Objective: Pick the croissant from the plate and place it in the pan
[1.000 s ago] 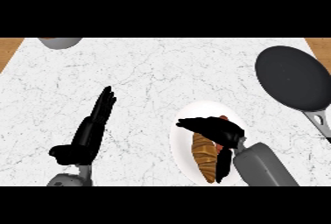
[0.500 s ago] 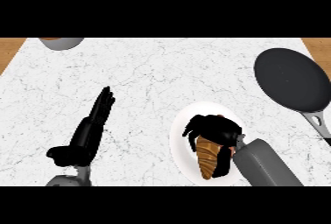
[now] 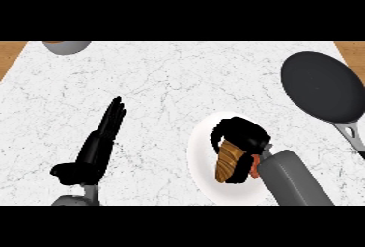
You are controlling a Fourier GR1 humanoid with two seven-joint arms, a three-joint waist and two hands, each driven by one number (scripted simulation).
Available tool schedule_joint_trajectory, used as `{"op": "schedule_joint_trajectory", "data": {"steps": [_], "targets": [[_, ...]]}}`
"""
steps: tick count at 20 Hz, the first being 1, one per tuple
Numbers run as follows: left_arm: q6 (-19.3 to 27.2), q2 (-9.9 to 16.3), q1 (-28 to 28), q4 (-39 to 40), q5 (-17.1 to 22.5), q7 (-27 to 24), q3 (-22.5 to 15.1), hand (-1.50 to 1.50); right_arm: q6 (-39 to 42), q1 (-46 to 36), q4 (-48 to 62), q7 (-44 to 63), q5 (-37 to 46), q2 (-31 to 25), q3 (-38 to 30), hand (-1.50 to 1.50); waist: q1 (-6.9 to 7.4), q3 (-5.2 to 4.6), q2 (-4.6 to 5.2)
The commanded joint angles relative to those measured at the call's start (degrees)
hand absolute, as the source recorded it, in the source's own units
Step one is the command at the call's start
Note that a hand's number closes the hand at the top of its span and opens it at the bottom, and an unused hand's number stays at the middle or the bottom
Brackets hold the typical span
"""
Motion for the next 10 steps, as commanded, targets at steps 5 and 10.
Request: {"op": "schedule_joint_trajectory", "data": {"steps": [5,10], "targets": [[1.26,-0.73,1.02,-0.33,-0.72,-0.86,-0.04,0.0,-14.41,-4.31,0.94,34.38,6.3,5.33,-15.57,1.5,-1.01,0.06,-0.02],[0.09,0.26,1.54,-1.38,0.09,-0.15,0.4,0.0,-21.92,-9.78,-7.23,48.7,15.93,7.93,-14.46,1.5,-0.36,0.11,-0.18]]}}
